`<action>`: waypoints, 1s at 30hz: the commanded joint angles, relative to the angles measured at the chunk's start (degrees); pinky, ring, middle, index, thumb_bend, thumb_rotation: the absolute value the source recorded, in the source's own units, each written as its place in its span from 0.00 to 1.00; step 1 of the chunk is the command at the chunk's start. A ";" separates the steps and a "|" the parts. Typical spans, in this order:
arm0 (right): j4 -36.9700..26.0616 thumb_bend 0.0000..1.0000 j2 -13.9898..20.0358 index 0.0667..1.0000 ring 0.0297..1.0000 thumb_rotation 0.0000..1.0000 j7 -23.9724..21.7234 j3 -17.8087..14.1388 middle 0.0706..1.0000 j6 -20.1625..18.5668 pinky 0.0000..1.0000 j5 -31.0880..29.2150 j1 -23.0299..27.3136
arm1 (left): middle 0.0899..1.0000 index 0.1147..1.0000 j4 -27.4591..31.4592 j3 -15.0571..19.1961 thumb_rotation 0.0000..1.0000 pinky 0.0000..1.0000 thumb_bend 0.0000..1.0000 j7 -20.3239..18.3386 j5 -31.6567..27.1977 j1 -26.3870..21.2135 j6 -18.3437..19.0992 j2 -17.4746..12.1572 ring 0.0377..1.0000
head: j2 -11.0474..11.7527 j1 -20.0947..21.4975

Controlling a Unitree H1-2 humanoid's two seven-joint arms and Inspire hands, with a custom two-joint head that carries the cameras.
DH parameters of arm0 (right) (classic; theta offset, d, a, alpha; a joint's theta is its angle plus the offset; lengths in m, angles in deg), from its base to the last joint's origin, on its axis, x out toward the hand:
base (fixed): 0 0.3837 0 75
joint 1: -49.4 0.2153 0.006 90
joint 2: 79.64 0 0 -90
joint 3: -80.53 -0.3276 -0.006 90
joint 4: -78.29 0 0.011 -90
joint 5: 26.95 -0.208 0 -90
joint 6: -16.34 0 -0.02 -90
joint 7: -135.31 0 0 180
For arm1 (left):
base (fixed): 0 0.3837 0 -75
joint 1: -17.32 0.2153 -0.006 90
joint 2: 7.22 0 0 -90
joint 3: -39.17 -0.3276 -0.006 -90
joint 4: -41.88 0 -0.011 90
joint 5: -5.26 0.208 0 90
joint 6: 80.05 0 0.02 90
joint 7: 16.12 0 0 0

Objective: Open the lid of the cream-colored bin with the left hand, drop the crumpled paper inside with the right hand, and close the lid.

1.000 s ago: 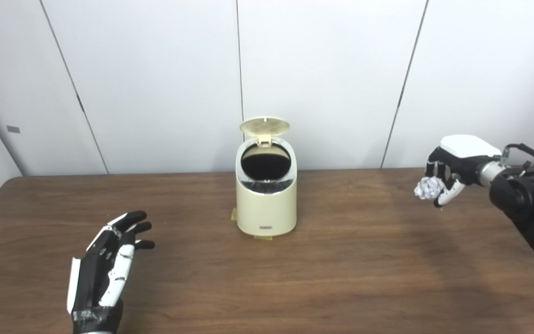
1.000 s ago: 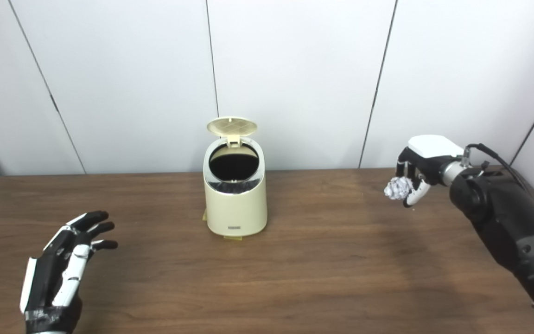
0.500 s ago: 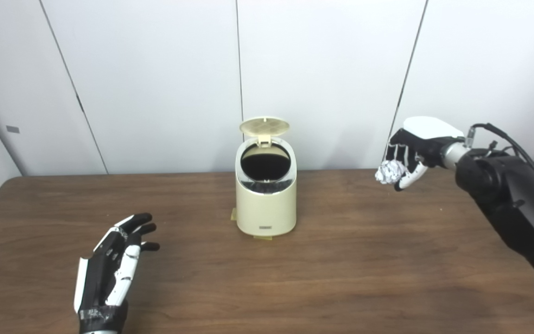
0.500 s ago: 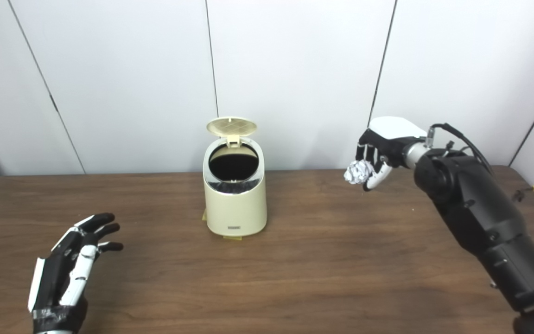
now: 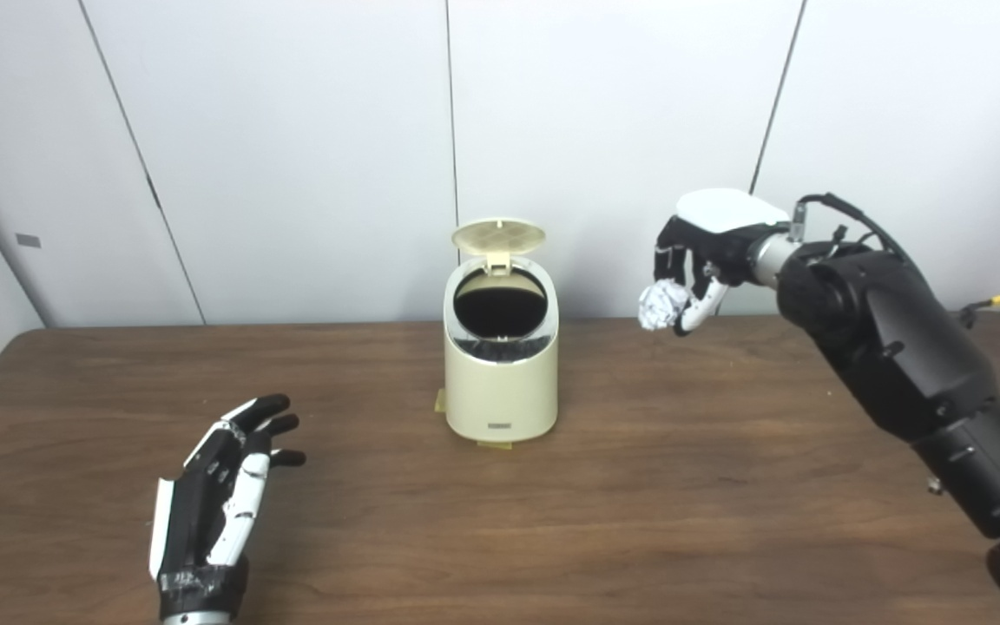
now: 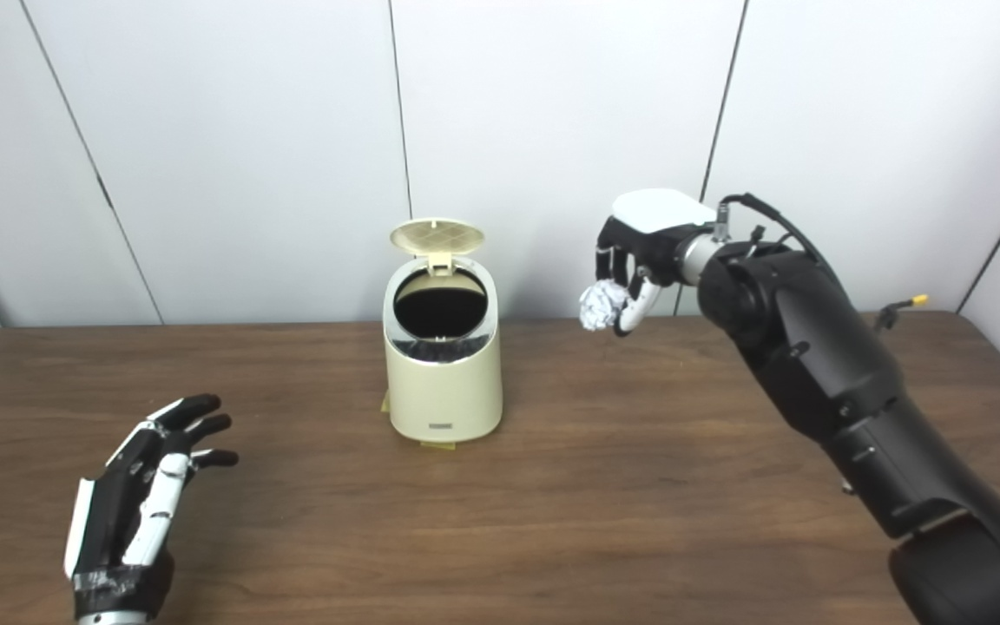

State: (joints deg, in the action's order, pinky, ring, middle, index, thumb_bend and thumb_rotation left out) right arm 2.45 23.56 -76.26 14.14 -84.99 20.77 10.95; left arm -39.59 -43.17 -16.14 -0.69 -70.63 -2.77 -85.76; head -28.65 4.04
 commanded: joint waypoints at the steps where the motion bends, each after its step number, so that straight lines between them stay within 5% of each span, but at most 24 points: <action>1: -2.26 0.52 0.42 0.44 0.42 0.00 0.04 -1.18 0.48 -0.38 0.35 -0.21 4.60 | 0.76 0.70 0.86 -0.17 0.54 0.58 0.40 0.30 0.55 -1.89 -2.69 0.20 0.73 | 0.08 -0.04; 30: -4.22 0.52 -1.53 0.47 0.36 0.00 1.29 -2.96 0.40 2.20 0.21 -3.11 6.34 | 0.76 0.71 -1.47 0.14 0.55 0.58 0.41 0.44 0.61 -2.69 -4.43 0.34 0.74 | 1.51 -0.04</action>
State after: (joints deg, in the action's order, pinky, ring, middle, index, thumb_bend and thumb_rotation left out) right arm -0.20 21.44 -76.83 12.60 -84.04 18.18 13.00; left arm -41.81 -43.00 -15.89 -0.52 -71.27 -5.18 -85.05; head -27.16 3.96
